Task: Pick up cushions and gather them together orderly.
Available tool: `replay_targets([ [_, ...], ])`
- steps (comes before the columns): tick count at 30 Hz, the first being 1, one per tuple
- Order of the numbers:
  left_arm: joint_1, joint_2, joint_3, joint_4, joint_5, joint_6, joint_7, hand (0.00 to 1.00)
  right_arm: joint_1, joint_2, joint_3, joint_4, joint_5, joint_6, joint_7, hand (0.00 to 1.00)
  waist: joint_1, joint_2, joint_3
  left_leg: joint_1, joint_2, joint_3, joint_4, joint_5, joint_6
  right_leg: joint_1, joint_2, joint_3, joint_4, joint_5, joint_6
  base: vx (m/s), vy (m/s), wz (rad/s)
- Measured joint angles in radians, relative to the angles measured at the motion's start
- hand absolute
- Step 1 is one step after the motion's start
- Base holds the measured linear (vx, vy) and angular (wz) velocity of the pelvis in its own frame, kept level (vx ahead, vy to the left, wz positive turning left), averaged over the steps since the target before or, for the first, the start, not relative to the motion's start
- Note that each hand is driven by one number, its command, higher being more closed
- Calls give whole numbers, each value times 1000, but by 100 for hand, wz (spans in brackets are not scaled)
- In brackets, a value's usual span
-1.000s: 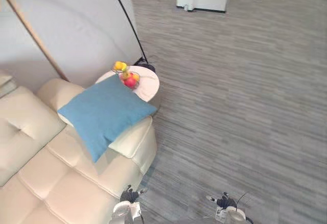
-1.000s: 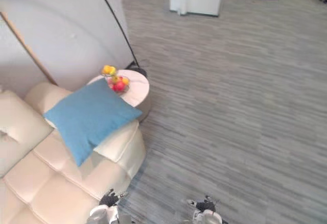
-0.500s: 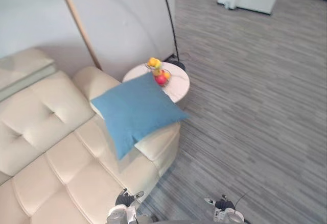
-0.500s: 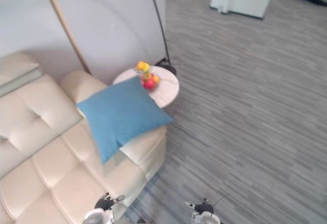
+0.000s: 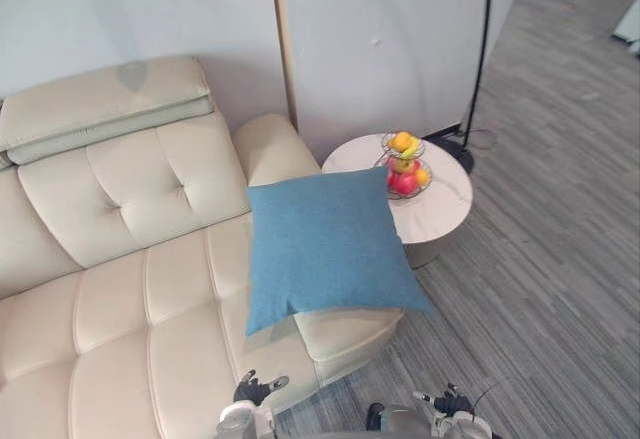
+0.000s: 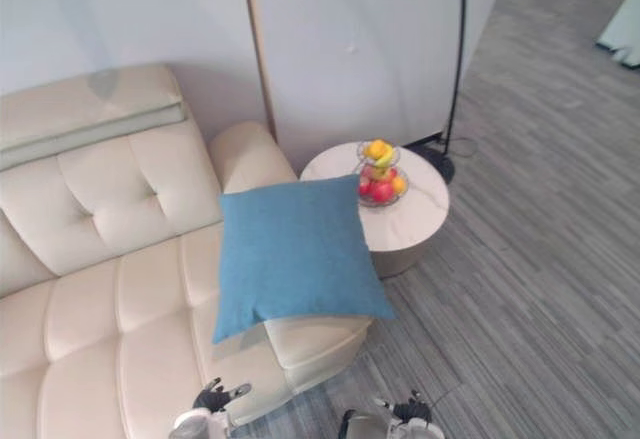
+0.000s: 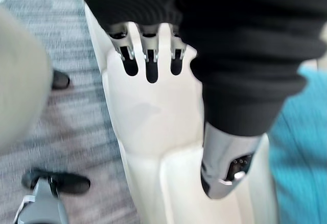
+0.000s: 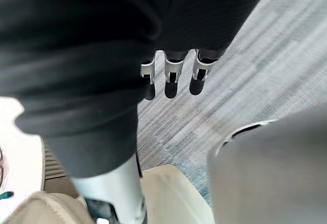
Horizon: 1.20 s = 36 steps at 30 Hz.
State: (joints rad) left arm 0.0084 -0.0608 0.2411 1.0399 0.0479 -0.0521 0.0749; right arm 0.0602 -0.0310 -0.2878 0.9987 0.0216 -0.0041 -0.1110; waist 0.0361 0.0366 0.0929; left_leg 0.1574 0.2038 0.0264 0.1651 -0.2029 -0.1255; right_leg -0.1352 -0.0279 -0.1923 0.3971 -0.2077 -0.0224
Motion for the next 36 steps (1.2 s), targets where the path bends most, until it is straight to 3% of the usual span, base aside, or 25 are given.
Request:
replay_targets([
  [4, -1, 0, -4, -11, 0, 0, 1, 0, 1, 17, -1, 0, 2, 0, -1, 0, -5, -25, -3, -42, 16, 60, 84, 12, -11, 60, -2, -24, -56, 0, 0, 125, -68, 49],
  [8, 0, 2, -4, -16, -1, 0, 5, 0, 6, 26, -7, -2, 23, 4, -2, 0, -3, -41, -9, -97, -19, 133, 204, 34, -15, 116, -53, -19, -126, 8, 9, 59, 55, 20],
  [10, 18, 0, -19, -14, -2, -1, 5, 0, 12, 16, -26, 0, 23, 6, -5, 0, -3, -15, -39, -46, -33, 192, 15, 43, 7, 130, -53, -4, -144, 28, 28, 62, 147, -4],
  [12, 24, 15, -24, -9, -2, -1, 8, 0, 11, 17, -25, -1, 23, 4, -7, 0, -2, -13, -47, -30, -42, 210, -14, 44, 7, 135, -59, 12, -162, 43, 43, 28, 152, -9],
  [16, 28, 48, -21, -8, -15, 0, 10, 0, 11, 37, -27, -1, 42, 3, -11, 0, 4, -44, -44, -16, -53, 227, -25, 44, 7, 141, -64, 42, -211, 116, 61, -17, 140, -16],
  [22, 36, 62, 9, -8, -53, 0, 26, 0, 19, 32, -35, -11, 68, 2, -28, 0, 2, -54, -50, -12, -82, 245, -24, 44, 7, 156, -86, 67, -252, 159, 76, -70, 92, -12],
  [25, 41, 91, 15, -14, -73, 0, 38, 0, 26, 30, -43, -123, 68, 6, -41, 0, 0, -52, -49, -12, -82, 261, -25, 44, 7, 152, -86, 77, -255, 159, 76, -101, 11, -10],
  [30, 43, 154, 27, -134, -114, -7, 56, 0, 13, -71, -71, -425, 56, -11, -71, 0, -1, -37, -47, -15, -80, 267, -101, 48, 15, 120, -63, 97, -289, 158, 78, -138, -39, -9],
  [36, 58, 196, 46, -256, -150, -10, 58, 0, 1, -117, -95, -508, -7, -16, -96, 0, -17, -33, -50, -21, -80, 257, -167, 91, 14, 100, -45, 105, -322, 170, 77, -173, -80, -2],
])
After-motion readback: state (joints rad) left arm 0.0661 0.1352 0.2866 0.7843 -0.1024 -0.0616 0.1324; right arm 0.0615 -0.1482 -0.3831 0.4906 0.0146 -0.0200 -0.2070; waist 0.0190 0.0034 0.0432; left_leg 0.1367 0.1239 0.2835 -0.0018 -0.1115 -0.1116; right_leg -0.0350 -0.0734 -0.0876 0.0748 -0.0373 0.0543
